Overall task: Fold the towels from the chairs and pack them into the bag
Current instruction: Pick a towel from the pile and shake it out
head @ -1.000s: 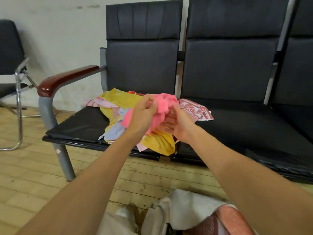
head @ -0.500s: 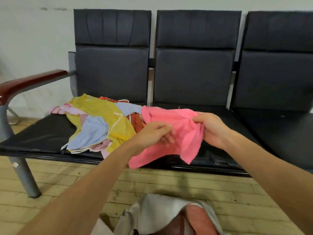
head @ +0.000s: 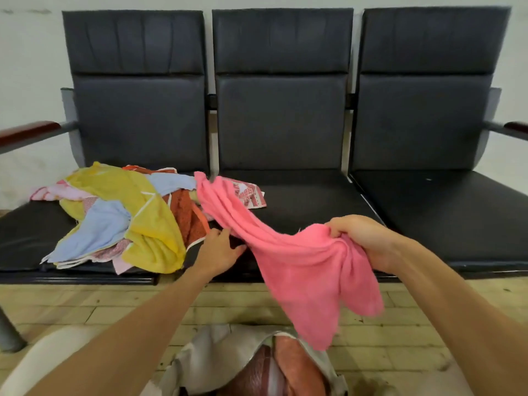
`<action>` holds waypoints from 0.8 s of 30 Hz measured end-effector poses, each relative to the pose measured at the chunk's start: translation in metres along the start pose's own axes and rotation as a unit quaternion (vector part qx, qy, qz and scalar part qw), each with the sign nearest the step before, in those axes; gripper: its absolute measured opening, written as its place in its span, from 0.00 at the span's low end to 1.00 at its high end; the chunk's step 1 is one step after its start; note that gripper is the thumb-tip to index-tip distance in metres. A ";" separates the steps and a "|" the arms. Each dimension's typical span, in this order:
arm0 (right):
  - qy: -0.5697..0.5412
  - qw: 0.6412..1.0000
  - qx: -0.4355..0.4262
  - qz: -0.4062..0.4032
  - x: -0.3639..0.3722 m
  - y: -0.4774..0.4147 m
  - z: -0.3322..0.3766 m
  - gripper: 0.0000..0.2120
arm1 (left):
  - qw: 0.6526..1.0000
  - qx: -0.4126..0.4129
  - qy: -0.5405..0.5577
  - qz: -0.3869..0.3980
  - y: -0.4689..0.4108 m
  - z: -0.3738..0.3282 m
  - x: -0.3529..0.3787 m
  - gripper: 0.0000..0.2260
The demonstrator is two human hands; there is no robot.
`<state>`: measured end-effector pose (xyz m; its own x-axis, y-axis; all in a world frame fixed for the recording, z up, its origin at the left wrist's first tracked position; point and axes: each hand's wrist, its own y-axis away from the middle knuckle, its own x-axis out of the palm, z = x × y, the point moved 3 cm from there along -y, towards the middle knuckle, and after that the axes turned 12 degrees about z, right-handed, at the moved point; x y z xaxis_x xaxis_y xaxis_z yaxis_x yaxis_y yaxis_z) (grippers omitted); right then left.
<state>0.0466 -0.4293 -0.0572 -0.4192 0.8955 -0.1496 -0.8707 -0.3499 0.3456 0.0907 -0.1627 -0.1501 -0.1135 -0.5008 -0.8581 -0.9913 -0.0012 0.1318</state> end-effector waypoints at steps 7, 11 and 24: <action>0.246 0.961 0.084 -0.089 -0.012 -0.020 -0.029 0.10 | 0.988 0.056 -0.144 -0.003 0.011 -0.019 0.015 0.13; 0.427 0.893 0.112 -0.091 -0.001 -0.040 -0.042 0.18 | 0.997 0.054 -0.041 0.048 0.019 -0.031 0.022 0.10; 0.527 0.847 -0.026 -0.070 0.057 -0.082 -0.048 0.06 | 0.972 0.169 -0.151 -0.062 0.021 -0.034 0.025 0.07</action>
<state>0.0813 -0.3627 -0.1389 -0.2829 0.1960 -0.9389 -0.9297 -0.2965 0.2183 0.0689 -0.2047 -0.1519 0.0440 -0.2375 -0.9704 -0.9582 0.2647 -0.1082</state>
